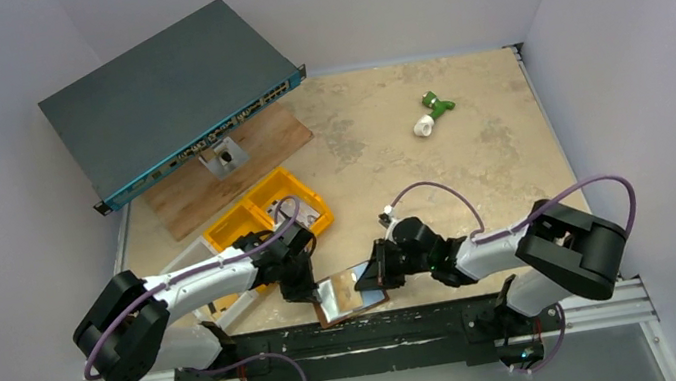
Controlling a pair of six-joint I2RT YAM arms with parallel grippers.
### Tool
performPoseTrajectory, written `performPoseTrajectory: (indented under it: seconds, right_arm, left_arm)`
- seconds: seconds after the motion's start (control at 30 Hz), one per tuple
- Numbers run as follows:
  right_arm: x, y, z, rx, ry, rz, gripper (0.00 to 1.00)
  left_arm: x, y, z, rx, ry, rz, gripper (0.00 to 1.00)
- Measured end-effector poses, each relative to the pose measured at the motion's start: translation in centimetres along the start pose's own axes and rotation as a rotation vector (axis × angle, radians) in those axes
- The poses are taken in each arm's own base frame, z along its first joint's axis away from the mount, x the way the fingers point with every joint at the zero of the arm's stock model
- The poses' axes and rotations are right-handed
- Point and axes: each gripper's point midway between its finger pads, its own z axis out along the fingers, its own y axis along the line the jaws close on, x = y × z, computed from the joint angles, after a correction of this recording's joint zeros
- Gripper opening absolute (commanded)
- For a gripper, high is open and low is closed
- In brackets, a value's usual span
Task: Take the credit cards out of the card holder
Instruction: Remove the credit card from the card holder.
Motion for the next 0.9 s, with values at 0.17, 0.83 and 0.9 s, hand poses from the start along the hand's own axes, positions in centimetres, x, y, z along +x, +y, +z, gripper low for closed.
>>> performPoseTrajectory:
  seconds: [0.17,0.83,0.9]
  right_arm:
    - [0.0,-0.6,-0.1,0.025,-0.004,-0.006,0.0]
    - [-0.6,-1.9,-1.3,0.086,-0.025,-0.071,0.03]
    - [-0.6,-1.9,-1.3,0.086,-0.025,-0.072,0.03]
  left_arm:
    - [0.0,0.0,0.0,0.001,0.0,-0.001,0.0]
    - [-0.2,-0.5,0.2,0.016,-0.002,0.004,0.0]
    - [-0.2,-0.5,0.2,0.015,-0.002,0.004,0.0]
